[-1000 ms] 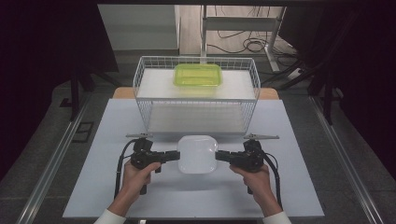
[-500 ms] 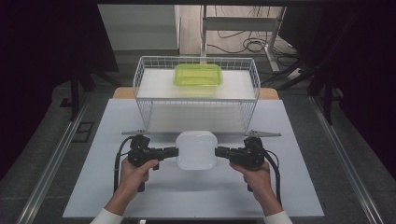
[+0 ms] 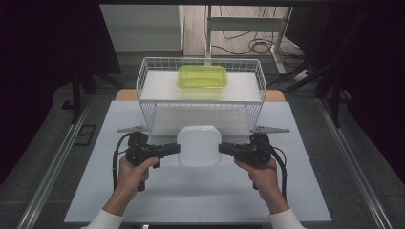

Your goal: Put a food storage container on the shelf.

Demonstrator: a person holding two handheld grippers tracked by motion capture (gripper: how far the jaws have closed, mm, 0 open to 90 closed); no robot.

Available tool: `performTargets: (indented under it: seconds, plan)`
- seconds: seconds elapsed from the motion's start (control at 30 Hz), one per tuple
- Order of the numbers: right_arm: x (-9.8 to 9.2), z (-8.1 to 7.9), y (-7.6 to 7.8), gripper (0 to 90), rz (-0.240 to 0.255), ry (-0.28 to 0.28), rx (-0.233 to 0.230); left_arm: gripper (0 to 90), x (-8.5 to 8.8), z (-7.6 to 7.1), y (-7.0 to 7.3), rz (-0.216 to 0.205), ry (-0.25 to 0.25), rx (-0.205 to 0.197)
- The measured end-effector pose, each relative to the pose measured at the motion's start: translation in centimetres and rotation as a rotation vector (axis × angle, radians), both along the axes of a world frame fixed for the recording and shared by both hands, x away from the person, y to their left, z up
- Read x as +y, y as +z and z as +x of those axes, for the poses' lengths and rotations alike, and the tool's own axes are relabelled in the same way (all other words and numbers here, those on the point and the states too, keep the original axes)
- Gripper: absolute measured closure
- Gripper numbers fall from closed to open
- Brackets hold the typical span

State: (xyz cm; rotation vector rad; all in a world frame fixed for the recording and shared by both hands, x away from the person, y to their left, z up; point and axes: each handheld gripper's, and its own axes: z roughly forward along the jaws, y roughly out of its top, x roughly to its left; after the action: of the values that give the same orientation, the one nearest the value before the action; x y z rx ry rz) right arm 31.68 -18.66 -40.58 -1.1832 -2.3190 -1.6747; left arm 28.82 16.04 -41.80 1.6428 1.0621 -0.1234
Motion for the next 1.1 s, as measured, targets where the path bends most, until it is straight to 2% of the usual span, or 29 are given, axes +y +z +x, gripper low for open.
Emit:
performTargets:
  seconds: [0.33, 0.57, 0.73, 1.1]
  plan:
    - [-0.1, 0.1, 2.7, 78.3, 0.003, 0.002, -0.055, 78.8, -0.1, 0.4, 2.7, 0.011, -0.005, -0.052]
    - [-0.3, 0.8, 4.7, 78.3, 0.007, 0.001, -0.088, 78.8, -0.2, 1.5, 4.7, 0.009, -0.011, -0.085]
    - [-0.3, 1.6, 5.9, 78.3, 0.017, -0.005, -0.096, 78.8, -0.3, 2.1, 6.1, 0.017, -0.002, -0.107]
    - [-0.3, 3.1, 7.8, 78.4, 0.029, -0.005, -0.113, 78.9, -0.3, 3.6, 8.0, 0.009, 0.003, -0.126]
